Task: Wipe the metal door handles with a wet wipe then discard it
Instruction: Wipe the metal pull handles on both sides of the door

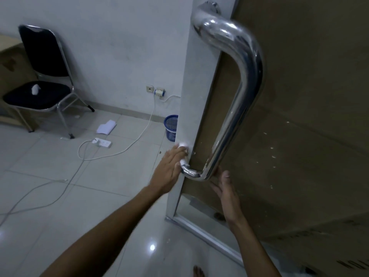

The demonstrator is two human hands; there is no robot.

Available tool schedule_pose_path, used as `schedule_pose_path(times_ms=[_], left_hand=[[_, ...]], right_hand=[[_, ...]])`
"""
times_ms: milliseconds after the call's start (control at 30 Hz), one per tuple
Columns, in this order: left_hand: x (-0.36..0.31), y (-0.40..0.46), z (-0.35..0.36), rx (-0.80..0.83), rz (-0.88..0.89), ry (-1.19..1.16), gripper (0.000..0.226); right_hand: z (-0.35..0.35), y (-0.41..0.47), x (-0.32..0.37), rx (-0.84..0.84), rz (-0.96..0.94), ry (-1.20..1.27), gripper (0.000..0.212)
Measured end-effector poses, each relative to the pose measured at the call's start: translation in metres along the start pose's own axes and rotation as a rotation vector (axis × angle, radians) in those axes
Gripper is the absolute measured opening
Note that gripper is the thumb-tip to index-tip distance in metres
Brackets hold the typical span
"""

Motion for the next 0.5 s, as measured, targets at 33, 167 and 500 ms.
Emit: schedule_pose_path(times_ms=[33,167,500], left_hand=[[-0.007,-0.006,0.007,-0.083,-0.089,-0.091,0.051],[-0.043,-0.014,0.027,-0.287,-0.376,-0.35,0.05],[-0.054,-0.001,0.023,-0.48,-0.887,-1.146,0.031]], right_hand=[[0.001,0.001,-0.002,0.01,0.001,-0.011,0.082],[0.001,0.003,-0.006,0.022,0.011,-0.02,0.105],[0.002,0.005,-0.005,0.051,-0.001,0.005,0.085]])
Point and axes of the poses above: each hand's wrist, its own y-axis towards the middle knuckle, its own z-axis out of the palm, x = y × z, the point moved 4 cm from there along y, towards the middle knuckle
